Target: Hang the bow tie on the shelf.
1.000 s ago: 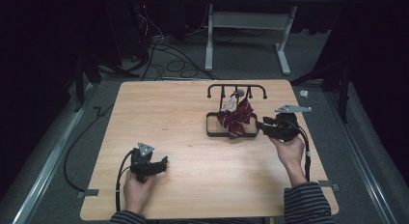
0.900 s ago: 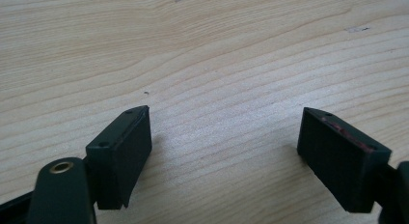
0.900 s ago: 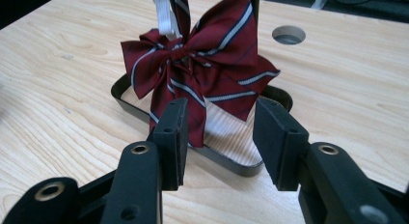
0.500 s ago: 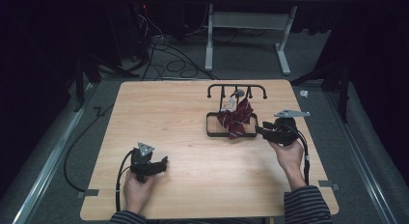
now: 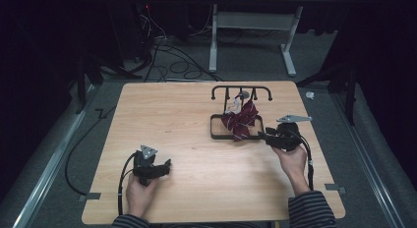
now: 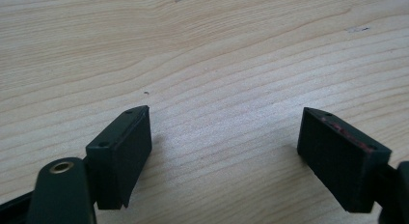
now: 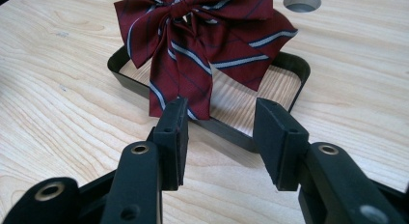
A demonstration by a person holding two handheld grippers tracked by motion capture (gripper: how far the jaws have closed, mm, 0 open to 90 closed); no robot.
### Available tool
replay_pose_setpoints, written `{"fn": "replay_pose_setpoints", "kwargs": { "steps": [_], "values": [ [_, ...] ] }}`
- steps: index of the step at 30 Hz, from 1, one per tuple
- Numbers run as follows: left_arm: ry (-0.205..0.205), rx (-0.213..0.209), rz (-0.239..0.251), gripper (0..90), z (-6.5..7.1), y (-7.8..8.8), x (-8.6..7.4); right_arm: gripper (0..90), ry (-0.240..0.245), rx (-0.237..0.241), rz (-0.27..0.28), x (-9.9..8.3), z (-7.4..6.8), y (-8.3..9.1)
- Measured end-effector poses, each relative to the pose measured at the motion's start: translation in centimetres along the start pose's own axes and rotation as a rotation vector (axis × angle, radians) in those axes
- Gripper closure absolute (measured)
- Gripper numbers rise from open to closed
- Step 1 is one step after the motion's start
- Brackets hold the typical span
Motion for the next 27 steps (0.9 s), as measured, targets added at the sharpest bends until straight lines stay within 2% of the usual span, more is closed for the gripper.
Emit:
{"fn": "replay_pose_setpoints", "kwargs": {
  "steps": [3,16,27],
  "values": [
    [0.000,0.000,0.000,20.1,0.0,0.0,0.0,58.3,0.004,0.002,-0.005,-0.4,0.0,-0.2],
    [0.000,0.000,0.000,20.1,0.0,0.0,0.0,58.3,-0.036,0.005,-0.021,-2.5,0.2,-0.6],
    [0.000,0.000,0.000,20.1,0.0,0.0,0.0,58.2,-0.049,0.002,-0.047,-4.1,0.2,-1.1]
  ]
}}
Point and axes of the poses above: each handheld gripper's, and its own axes: y roughly backward along the jaws, x roughly out of its top, z roughly to its right, the point moved 5 cm from there along -y, roughly forward along the jaws, and after that the axes turned 8 degrees about z, right-handed, at the moved point
